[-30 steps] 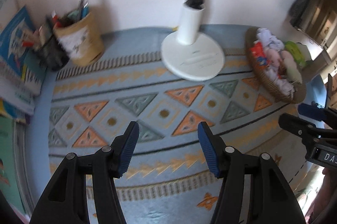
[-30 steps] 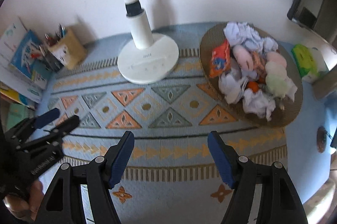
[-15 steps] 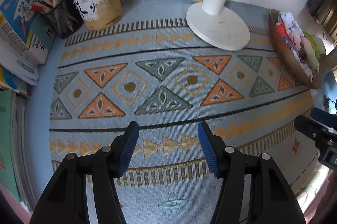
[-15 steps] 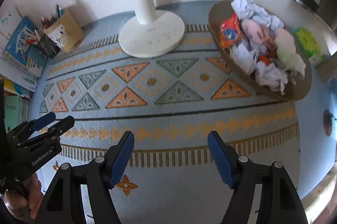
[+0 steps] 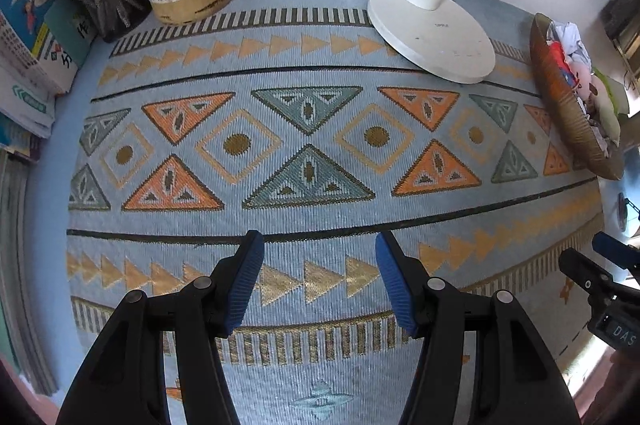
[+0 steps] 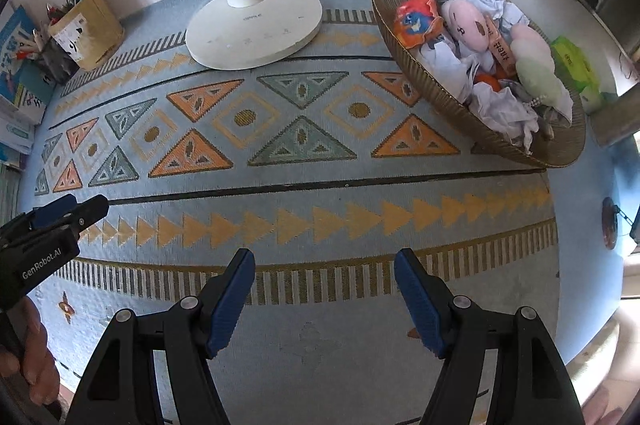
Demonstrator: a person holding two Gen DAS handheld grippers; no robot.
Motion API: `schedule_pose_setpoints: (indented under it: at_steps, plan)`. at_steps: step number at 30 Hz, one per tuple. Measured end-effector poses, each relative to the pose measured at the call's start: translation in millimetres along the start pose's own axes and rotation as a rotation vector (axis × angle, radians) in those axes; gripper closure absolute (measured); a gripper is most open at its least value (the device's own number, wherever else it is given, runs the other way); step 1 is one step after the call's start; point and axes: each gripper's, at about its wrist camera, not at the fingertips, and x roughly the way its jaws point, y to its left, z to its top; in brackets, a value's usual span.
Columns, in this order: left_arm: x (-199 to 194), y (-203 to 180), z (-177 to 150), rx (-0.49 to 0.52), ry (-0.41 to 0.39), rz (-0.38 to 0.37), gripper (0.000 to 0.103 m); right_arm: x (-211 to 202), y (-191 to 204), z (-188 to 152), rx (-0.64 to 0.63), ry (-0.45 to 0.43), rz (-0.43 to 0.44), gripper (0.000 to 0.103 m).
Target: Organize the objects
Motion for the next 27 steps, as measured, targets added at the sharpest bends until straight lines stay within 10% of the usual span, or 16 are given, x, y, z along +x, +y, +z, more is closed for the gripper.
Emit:
schedule_pose_setpoints:
  at_steps: [13,20,27]
  plan:
    - [20.6,-1.4,-10.1,0.005,-0.032,0.093,0.047,50.9,3.0,-16.1,0.048,-0.007,0.021,0.032]
    - [30.1,1.4,-8.9,-0.002,-0.1,0.087,0.001,63.7,4.7,-8.0,0.033,-0.081,-0.004,0.0]
    - [26.1,-7.3,-28.7,0.001,-0.243,0.098,0.0,64.6,2.0,-25.4,0.006,-0.214,0.027,0.0]
